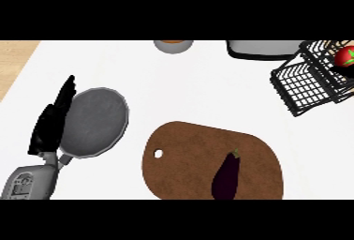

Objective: Pick the tomato from the cutting board and place it in the tiered basket

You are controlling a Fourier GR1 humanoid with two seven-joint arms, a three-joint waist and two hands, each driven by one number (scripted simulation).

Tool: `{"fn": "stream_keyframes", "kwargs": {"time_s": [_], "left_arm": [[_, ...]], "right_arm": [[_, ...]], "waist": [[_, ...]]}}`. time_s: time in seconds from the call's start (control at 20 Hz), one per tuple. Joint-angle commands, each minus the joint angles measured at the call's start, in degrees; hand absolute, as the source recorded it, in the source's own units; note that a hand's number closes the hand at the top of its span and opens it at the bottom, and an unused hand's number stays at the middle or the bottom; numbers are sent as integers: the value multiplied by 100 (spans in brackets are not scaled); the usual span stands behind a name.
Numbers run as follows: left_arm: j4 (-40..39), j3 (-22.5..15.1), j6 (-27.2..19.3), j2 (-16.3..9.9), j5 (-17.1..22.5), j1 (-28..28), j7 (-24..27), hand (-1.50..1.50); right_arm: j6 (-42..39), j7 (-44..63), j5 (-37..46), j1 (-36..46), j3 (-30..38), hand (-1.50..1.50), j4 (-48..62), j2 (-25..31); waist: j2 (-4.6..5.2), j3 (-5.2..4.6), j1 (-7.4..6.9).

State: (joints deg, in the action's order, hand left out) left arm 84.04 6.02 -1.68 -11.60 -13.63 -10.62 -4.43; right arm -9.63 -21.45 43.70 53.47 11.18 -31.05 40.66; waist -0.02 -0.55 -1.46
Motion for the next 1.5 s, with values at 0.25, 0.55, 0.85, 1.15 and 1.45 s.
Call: {"fn": "stream_keyframes", "kwargs": {"time_s": [0.25, 0.55, 0.85, 1.15, 1.45], "left_arm": [[-112, 130, 32, -89, 36, -72, 61, 0], [170, 10, 77, -3, 14, 524, 396, 0], [-51, 142, 146, -85, 110, 84, 127, 0], [85, 25, 72, -16, -18, -13, -98, 0], [98, 164, 11, -24, 58, 68, 77, 0]], "right_arm": [[130, -592, -807, -74, 910, -150, 604, 97], [-7, -634, -1197, 230, 1395, -150, 905, 627], [-872, 275, -1331, 668, 1598, -150, 1393, 1545], [-1639, -439, -1599, -86, 1924, -150, 1909, 2333], [-1986, -1554, -1935, -1017, 2343, -150, 2331, 2716]], "waist": [[39, 61, 76], [41, 62, -9], [57, 61, 0], [81, 75, 21], [109, 102, 57]]}}
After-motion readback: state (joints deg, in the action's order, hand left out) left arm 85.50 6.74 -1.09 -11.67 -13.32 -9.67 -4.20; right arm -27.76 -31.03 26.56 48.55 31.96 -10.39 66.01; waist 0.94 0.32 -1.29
